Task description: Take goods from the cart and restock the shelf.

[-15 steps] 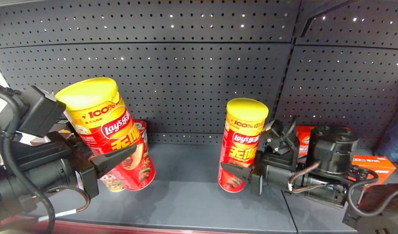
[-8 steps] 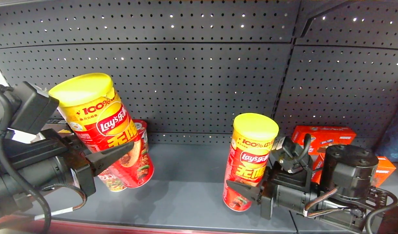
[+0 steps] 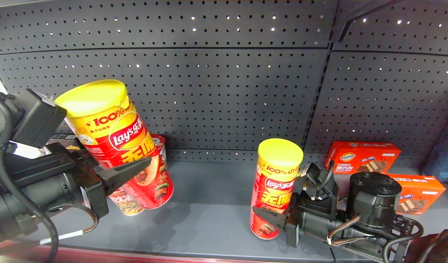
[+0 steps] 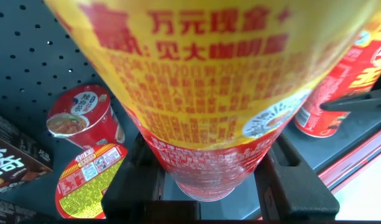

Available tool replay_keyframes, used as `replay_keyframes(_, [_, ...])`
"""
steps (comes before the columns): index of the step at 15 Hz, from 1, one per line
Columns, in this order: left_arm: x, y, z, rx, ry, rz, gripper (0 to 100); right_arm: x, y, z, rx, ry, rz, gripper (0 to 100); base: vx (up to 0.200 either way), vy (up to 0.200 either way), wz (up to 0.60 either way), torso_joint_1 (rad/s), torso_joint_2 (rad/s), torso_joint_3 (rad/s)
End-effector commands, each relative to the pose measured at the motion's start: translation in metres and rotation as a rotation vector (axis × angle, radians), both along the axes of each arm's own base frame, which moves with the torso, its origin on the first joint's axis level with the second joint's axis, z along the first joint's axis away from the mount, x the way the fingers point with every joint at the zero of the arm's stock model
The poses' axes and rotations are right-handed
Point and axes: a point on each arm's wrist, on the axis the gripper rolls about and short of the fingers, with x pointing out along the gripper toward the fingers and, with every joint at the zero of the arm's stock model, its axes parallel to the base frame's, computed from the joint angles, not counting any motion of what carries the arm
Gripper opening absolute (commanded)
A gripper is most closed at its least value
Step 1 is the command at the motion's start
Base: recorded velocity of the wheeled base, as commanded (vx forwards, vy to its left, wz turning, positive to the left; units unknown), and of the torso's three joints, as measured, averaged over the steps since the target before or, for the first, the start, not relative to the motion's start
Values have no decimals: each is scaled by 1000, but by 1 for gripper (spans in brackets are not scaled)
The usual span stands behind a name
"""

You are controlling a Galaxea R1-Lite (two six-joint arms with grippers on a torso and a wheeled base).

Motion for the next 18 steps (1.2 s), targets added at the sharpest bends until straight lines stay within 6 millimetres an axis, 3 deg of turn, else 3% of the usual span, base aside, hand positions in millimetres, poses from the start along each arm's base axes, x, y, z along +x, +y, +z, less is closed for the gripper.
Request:
replay_keyframes(1, [0, 0, -1, 2, 4, 1, 0, 4, 2, -11, -23, 28, -1, 0, 0, 0, 0, 0, 0, 0])
replay_keyframes(12, [3, -1, -6, 10, 26, 0, 0, 0, -1, -21, -51, 60, 2, 0, 0, 0, 0, 0, 0, 0])
replay_keyframes(13, [3, -1, -6, 10, 26, 0, 0, -2, -1, -21, -55, 60, 6, 100, 0, 0, 0, 0, 0, 0])
replay_keyframes(18, [5, -3, 0, 3, 7, -6, 0, -11, -8, -18, -61, 56, -13, 100, 0, 0, 0, 0, 0, 0])
